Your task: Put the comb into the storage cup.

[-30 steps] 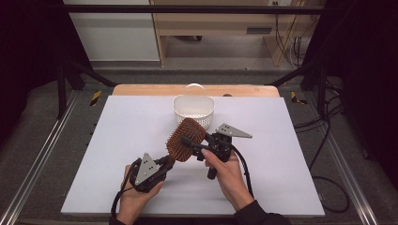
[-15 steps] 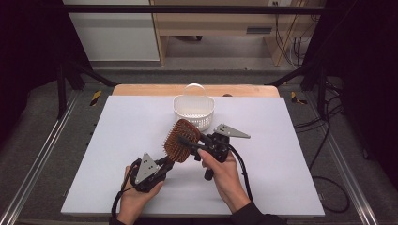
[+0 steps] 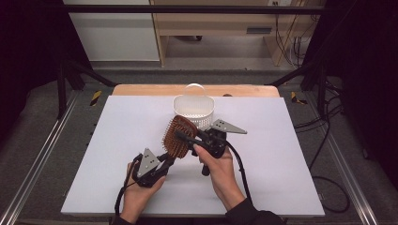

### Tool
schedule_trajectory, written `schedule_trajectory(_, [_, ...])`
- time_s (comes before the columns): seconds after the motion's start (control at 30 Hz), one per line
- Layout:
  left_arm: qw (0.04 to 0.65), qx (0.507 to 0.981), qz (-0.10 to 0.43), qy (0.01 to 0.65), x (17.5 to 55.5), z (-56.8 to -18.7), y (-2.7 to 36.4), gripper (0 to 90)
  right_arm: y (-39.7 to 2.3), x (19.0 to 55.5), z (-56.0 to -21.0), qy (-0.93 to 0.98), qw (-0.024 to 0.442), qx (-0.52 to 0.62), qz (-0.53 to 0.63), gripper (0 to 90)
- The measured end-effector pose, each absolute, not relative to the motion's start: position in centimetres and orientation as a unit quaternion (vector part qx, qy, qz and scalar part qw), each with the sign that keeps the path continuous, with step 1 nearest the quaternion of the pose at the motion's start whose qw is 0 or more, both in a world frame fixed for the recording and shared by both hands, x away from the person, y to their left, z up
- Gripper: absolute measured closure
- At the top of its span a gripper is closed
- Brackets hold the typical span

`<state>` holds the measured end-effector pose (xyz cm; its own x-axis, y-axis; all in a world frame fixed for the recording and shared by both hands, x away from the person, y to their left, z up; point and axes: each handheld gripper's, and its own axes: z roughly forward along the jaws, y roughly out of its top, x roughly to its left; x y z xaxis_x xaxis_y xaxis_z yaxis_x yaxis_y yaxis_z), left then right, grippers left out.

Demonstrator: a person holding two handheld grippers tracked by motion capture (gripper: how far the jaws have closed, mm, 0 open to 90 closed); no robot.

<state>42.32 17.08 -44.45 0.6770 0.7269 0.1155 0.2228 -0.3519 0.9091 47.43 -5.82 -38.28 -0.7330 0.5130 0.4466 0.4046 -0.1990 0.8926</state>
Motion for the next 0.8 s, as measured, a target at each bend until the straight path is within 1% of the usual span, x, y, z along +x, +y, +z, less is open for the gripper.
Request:
schedule_trajectory(0.2, [0.486,0.772,0.264,0.313,42.19,-44.56,17.31,72.0,-5.49,47.6,-38.26,0.636,0.034,0.357,0.683,52.4])
schedule_trajectory(0.4, [0.491,0.769,0.26,0.317,42.46,-44.53,17.12,71.7,-5.47,47.43,-38.02,0.632,0.04,0.361,0.684,52.5])
schedule_trajectory(0.6, [0.503,0.758,0.252,0.33,42.63,-44.56,17.31,69.2,-5.42,47.52,-37.81,0.631,0.045,0.365,0.683,52.7])
schedule_trajectory(0.73, [0.522,0.737,0.258,0.344,42.24,-44.19,17.71,56.4,-5.74,47.62,-37.57,0.623,0.053,0.371,0.686,52.7])
schedule_trajectory(0.8, [0.526,0.726,0.268,0.353,41.8,-44.01,18.07,46.9,-6.07,47.77,-37.37,0.616,0.061,0.377,0.689,52.6])
